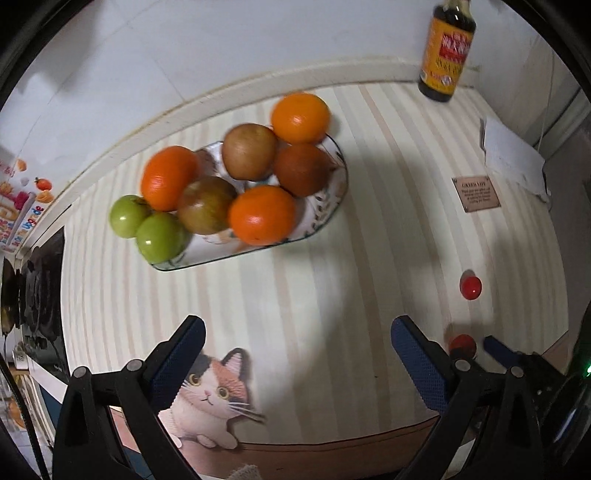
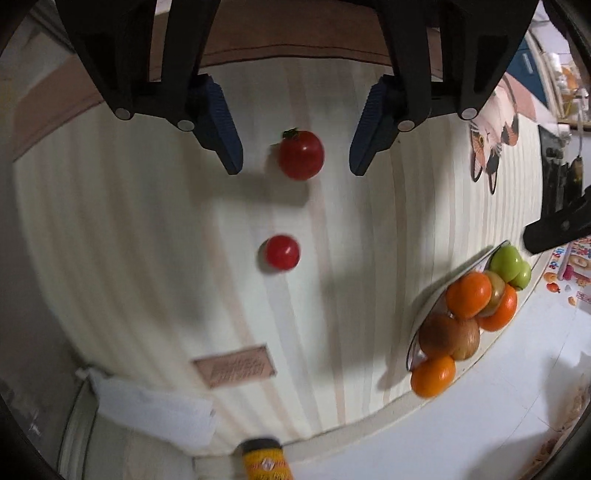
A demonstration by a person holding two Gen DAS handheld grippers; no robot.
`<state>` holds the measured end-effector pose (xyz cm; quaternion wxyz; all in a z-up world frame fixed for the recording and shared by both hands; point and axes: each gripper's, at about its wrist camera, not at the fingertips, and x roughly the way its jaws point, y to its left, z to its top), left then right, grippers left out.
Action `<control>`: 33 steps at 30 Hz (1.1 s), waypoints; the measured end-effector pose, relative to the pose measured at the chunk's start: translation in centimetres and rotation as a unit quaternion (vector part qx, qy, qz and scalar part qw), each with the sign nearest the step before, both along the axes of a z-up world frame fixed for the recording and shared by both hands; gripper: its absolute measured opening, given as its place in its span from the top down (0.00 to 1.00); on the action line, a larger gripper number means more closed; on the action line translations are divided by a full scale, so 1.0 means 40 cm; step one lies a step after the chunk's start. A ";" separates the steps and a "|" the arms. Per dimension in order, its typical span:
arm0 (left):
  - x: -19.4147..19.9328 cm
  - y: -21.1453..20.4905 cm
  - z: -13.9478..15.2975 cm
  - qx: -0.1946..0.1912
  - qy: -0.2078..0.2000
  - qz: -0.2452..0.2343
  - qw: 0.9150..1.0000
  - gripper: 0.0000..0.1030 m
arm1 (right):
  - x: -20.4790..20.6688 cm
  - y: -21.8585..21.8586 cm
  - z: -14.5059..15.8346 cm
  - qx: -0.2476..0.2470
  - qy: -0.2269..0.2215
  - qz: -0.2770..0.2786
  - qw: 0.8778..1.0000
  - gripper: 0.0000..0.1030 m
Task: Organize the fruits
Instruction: 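Grasp a cherry tomato with the right tool while the left tool grasps another cherry tomato, then carry the cherry tomatoes to the plate with both tools and release them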
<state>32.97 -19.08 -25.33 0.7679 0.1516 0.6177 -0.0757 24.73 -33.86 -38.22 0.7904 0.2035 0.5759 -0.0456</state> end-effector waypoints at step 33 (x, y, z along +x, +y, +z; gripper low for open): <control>-0.019 -0.401 -0.225 -0.055 0.138 -0.179 0.973 0.79 | -0.123 -0.240 0.042 -0.015 -0.015 -0.120 0.993 0.68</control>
